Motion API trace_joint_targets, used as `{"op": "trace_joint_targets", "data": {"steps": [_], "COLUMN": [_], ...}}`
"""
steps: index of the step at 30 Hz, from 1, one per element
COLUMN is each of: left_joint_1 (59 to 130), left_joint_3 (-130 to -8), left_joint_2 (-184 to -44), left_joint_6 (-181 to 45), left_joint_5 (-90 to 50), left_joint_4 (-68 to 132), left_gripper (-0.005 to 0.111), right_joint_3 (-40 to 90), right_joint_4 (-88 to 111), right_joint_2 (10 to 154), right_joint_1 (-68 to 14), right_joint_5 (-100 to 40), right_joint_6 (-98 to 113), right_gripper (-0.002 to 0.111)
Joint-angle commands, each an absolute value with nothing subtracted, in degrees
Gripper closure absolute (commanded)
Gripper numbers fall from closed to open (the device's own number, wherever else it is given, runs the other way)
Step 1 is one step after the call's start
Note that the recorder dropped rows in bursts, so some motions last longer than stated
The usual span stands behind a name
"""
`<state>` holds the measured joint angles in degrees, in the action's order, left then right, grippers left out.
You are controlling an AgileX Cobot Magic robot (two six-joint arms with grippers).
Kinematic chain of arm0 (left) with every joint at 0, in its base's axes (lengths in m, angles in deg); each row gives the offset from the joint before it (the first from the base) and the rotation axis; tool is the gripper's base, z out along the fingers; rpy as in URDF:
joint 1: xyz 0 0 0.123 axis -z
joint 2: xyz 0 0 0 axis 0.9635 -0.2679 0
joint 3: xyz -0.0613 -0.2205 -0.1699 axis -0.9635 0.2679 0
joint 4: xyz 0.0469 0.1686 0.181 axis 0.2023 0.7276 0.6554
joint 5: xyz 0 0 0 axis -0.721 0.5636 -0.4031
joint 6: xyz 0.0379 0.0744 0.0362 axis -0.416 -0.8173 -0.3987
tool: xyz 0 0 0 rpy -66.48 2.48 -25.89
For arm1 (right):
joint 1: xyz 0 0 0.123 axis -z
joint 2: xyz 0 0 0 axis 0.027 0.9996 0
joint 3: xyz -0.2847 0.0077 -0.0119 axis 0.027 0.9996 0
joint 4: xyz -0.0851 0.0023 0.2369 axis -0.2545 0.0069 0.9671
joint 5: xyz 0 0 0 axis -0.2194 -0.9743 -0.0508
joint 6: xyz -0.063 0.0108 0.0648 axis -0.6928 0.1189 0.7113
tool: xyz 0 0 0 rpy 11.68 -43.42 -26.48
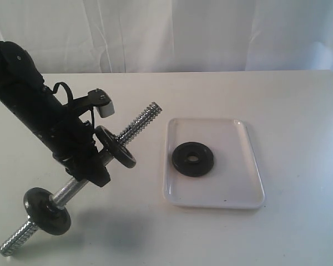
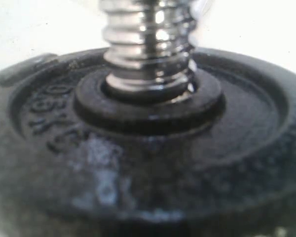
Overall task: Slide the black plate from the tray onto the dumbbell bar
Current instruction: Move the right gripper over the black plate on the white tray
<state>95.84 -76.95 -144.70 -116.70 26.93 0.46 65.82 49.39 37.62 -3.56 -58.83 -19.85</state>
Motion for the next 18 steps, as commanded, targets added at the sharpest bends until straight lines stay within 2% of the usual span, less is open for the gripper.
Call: {"op": "trace_joint_targets", "data": {"steps": [1, 5, 10, 14, 18], "left_joint_1": [95.82, 95.82, 95.82, 95.82, 95.82], "left_joint_3": [-78.22, -78.22, -78.22, -78.22, -78.22], "left_joint_2": [-141.89, -141.89, -141.89, -141.89, -141.89], "left_joint_6": [-117.16, -117.16, -117.01, -117.01, -116.49], "left_joint_5": [28.94, 28.57, 27.72, 27.48, 27.82], "left_joint_4": [-6.26, -6.26, -6.26, -6.26, -6.26], "left_gripper": [0.107, 0.107, 0.107, 0.107, 0.107], "right_joint_3": [65.53, 61.19, 46.73, 36.76, 30.71], "right_joint_4": [54.23, 55.65, 55.76, 48.81, 28.37], "right_joint_2": [38.22, 45.06, 62.23, 75.43, 86.42], "right_joint_1": [-3.80, -3.80, -5.44, -12.83, -20.99], "right_joint_5": [-59.80, -63.35, -71.22, -72.85, -71.83], "right_joint_6": [-28.05, -33.34, -37.33, -36.67, -22.33], "right_gripper": [0.108, 0.108, 0.108, 0.108, 0.108]}}
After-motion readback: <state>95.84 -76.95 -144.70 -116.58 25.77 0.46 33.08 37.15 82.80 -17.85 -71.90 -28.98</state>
